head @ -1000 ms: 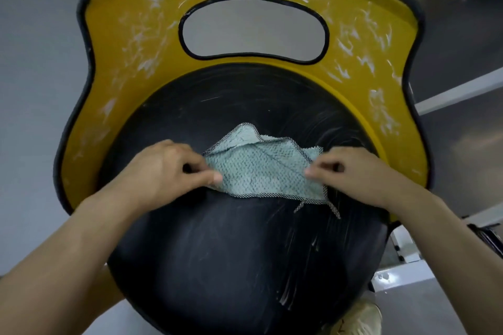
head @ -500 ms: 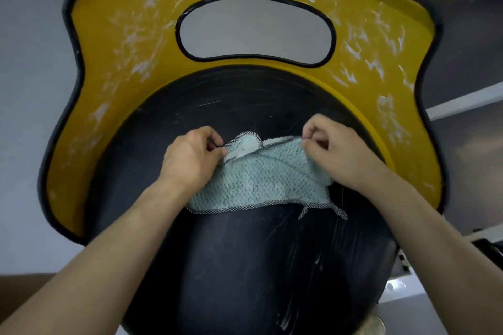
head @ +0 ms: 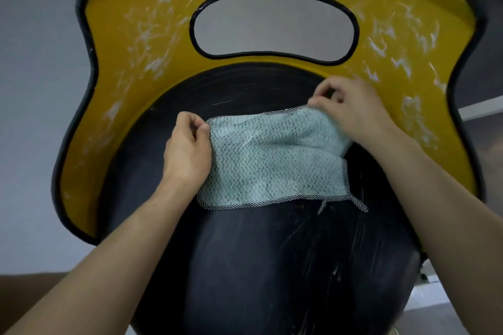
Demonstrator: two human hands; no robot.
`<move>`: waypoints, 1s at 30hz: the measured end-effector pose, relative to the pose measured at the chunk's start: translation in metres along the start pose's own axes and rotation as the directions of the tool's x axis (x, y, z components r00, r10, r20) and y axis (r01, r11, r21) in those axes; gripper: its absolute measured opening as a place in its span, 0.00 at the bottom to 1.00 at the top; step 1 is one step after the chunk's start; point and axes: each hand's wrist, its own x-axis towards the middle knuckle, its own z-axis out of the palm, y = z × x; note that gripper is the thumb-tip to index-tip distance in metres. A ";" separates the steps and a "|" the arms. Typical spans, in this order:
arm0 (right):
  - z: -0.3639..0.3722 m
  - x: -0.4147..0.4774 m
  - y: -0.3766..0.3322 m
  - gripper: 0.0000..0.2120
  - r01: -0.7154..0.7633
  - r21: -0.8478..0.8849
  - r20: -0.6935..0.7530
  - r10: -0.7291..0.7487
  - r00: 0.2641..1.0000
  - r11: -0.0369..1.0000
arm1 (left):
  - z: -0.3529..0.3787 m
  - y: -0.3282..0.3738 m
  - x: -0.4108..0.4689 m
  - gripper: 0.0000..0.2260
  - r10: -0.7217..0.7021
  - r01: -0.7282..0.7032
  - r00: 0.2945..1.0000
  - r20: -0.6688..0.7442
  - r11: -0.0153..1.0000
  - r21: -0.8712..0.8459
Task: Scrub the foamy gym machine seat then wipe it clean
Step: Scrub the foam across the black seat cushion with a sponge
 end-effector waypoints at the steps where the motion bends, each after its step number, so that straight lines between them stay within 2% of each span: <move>1: 0.003 0.007 0.001 0.07 -0.018 0.067 -0.098 0.025 0.995 0.998 | 0.000 0.000 0.000 0.04 0.003 -0.003 1.000 0.000 1.000 0.012; 3: 0.010 0.014 0.001 0.08 -0.031 0.163 -0.253 0.072 0.965 0.986 | -0.001 -0.001 -0.002 0.03 0.017 -0.017 1.000 -0.001 0.999 0.029; 5: 0.013 0.008 0.003 0.10 -0.037 0.058 -0.270 0.052 0.962 0.998 | -0.006 -0.003 -0.004 0.07 0.063 -0.064 0.998 0.019 0.994 0.087; 7: 0.011 -0.014 0.006 0.08 -0.044 -0.156 -0.202 0.012 0.979 0.987 | -0.012 -0.007 -0.007 0.13 0.104 -0.113 0.993 0.063 0.979 0.169; 9: 0.007 -0.042 0.012 0.06 -0.041 -0.278 -0.108 0.012 0.994 0.960 | -0.020 -0.012 -0.011 0.17 0.172 -0.189 0.981 0.089 0.950 0.249; 12: 0.008 -0.073 0.023 0.09 0.021 -0.294 0.083 0.004 0.997 0.955 | -0.028 -0.023 -0.018 0.15 0.323 -0.372 0.928 0.188 0.841 0.394; 14: 0.008 -0.080 0.028 0.15 0.042 -0.271 0.136 -0.005 0.991 0.962 | -0.031 -0.030 -0.019 0.14 0.336 -0.435 0.897 0.285 0.782 0.446; 17: 0.005 -0.083 0.032 0.20 0.038 -0.262 0.113 -0.008 0.994 0.964 | -0.031 -0.029 -0.019 0.14 0.301 -0.419 0.901 0.311 0.785 0.457; 21: 0.006 -0.086 0.036 0.19 0.029 -0.280 0.097 -0.002 0.995 0.959 | -0.025 -0.025 -0.017 0.15 0.288 -0.385 0.918 0.272 0.808 0.445; 24: 0.009 -0.080 0.036 0.19 0.009 -0.286 0.100 0.021 0.995 0.958 | -0.024 -0.024 -0.012 0.11 0.268 -0.365 0.926 0.266 0.814 0.451; 27: 0.009 -0.075 0.032 0.14 -0.012 -0.274 0.081 0.036 0.996 0.962 | -0.025 -0.022 -0.012 0.06 0.280 -0.366 0.927 0.251 0.822 0.436; 30: 0.008 -0.075 0.029 0.05 0.001 -0.252 0.078 0.019 0.997 0.968 | -0.026 -0.022 -0.015 0.02 0.298 -0.375 0.924 0.238 0.824 0.425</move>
